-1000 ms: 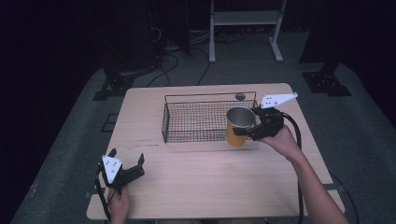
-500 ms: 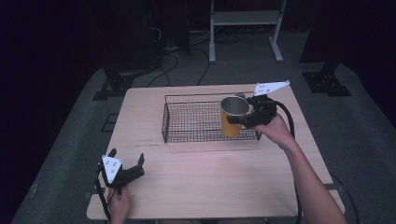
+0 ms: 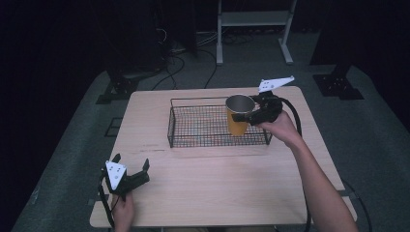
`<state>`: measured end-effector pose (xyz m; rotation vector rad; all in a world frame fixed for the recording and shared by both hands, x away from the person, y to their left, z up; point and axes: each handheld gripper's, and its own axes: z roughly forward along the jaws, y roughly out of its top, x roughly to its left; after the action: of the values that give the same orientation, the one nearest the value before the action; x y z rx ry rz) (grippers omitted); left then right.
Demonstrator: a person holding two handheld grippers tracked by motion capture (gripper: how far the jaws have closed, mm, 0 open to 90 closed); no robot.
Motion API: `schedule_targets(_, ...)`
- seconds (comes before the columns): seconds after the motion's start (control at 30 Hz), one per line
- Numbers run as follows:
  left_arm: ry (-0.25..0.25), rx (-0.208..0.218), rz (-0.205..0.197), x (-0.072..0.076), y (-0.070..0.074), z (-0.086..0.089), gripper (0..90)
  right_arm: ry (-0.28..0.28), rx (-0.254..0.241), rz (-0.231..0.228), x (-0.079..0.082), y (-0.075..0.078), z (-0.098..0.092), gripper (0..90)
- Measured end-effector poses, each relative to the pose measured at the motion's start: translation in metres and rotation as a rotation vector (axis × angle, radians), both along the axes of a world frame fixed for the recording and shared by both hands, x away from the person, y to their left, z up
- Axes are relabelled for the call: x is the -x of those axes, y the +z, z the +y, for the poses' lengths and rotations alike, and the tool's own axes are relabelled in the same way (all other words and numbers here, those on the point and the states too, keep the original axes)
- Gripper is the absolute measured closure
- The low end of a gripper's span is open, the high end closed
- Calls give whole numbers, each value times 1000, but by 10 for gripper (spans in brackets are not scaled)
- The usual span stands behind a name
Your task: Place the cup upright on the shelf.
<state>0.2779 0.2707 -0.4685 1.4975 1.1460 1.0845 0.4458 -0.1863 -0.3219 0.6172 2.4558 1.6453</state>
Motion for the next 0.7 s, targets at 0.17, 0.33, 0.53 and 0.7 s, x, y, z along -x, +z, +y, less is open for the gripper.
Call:
schedule_targets(0.17, 0, 0, 0, 0, 0, 0, 0, -1, -1, 9, -10, 4, 6, 127)
schedule_targets(0.33, 0, 1, 0, 0, 0, 0, 0, -4, 2, 14, -17, 6, 11, 127)
schedule_targets(0.53, 0, 6, -1, 0, 0, 0, 0, -13, -15, 23, -27, 7, 14, 127)
schedule_targets(0.7, 1, 8, -2, 0, 0, 1, 0, -11, 0, 19, -32, 10, 21, 127)
